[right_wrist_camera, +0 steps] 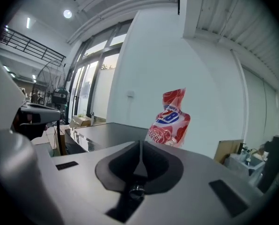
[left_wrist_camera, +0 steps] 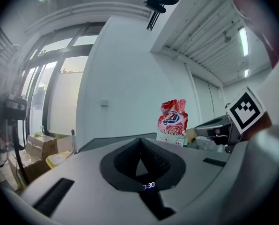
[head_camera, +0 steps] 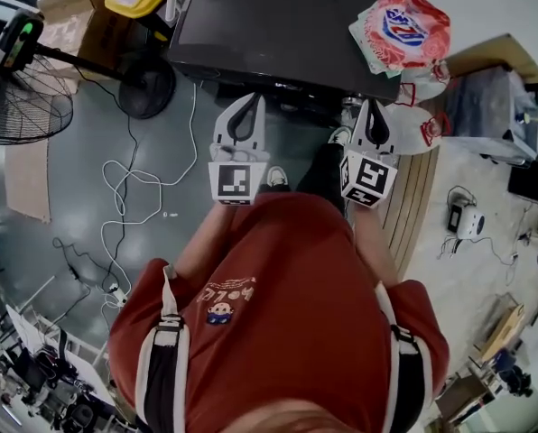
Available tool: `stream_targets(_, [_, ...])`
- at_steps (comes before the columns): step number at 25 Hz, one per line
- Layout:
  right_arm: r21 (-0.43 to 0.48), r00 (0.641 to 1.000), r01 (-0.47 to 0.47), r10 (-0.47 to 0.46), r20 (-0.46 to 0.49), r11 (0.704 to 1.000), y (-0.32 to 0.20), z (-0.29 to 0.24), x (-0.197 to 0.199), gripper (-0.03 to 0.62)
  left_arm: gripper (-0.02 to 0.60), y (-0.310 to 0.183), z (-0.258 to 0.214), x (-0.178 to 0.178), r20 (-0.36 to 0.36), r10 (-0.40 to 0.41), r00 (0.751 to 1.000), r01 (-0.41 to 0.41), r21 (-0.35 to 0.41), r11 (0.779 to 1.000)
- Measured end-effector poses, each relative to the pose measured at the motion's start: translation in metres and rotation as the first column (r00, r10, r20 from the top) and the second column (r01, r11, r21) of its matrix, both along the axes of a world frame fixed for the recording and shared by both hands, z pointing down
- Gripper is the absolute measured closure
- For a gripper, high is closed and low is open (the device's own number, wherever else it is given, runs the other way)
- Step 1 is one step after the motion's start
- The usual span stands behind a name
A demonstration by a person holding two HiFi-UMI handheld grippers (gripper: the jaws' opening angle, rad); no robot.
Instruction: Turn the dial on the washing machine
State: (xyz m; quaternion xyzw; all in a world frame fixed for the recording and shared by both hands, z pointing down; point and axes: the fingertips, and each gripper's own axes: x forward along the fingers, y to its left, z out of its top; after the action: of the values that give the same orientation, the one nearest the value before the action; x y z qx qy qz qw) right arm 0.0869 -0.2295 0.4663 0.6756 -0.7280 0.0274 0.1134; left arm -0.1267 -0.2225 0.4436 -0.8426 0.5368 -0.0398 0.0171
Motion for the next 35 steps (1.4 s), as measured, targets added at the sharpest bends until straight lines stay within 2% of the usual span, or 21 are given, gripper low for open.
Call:
stream_targets(6, [-0.107,0.999,0.027,-0.03,-0.026,0.994,-0.007,0.05,0.001,0.518,0.571,-0.003,0.015,0.016,-0.016,0.017,1.0,-0.017,-0.007,1.0])
stream_targets(14, [-0.282,1.0,0.0,-0.008,-0.026,0.959,-0.016,0.114,0.001,0.377,0.571,-0.001,0.027,0.022,-0.008,0.018,1.0,-0.018,-0.043,0.999])
stream_targets(22, [-0.362,0.999,-0.033,0.023,-0.031,0.931,-0.024,0.15,0.01,0.34,0.571,0.003,0.039,0.024,0.024,0.021,0.999,-0.019,-0.076,0.997])
stream_targets(30, [-0.404,0.997,-0.07,0.072,-0.01,0.912,-0.029,0.171,0.017,0.31,0.571,0.008,0.046,0.03,0.039,0.031,0.999,-0.027,-0.091,0.995])
stream_targets(35, [-0.405,0.997,-0.081,0.08,-0.018,0.911,-0.031,0.176,0.018,0.306,0.571,0.009,0.048,0.034,0.043,0.033,0.999,-0.029,-0.095,0.995])
